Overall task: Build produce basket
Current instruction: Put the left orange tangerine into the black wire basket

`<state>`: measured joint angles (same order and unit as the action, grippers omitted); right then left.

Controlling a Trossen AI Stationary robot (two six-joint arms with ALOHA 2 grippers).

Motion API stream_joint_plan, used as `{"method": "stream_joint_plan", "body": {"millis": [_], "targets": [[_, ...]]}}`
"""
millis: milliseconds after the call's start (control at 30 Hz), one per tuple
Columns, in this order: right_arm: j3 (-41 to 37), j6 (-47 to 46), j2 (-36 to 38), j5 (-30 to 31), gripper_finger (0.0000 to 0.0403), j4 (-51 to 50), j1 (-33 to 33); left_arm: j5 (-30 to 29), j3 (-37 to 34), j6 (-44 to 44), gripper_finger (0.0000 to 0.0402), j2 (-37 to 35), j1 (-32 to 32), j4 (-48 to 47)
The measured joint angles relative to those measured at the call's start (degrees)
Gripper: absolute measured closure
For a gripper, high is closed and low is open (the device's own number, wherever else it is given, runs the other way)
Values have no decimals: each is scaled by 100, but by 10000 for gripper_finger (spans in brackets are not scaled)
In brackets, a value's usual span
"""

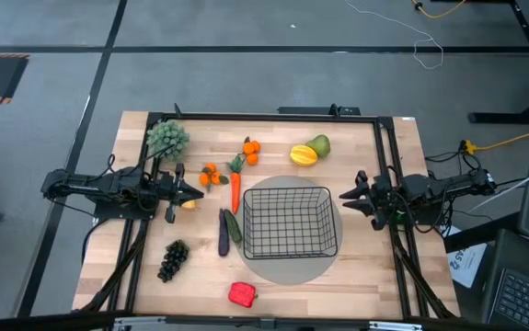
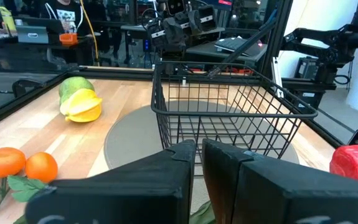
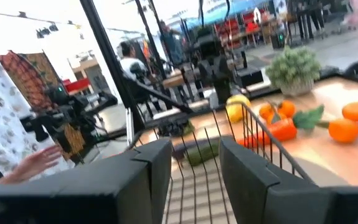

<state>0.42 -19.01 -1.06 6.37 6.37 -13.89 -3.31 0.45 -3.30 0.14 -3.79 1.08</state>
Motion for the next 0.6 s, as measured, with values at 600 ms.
{"method": "stream_joint_plan", "body": {"millis": [600], "targets": [[-1,127,2,511,272,764,0,-2,-1,1421,379,2,2,-2]]}}
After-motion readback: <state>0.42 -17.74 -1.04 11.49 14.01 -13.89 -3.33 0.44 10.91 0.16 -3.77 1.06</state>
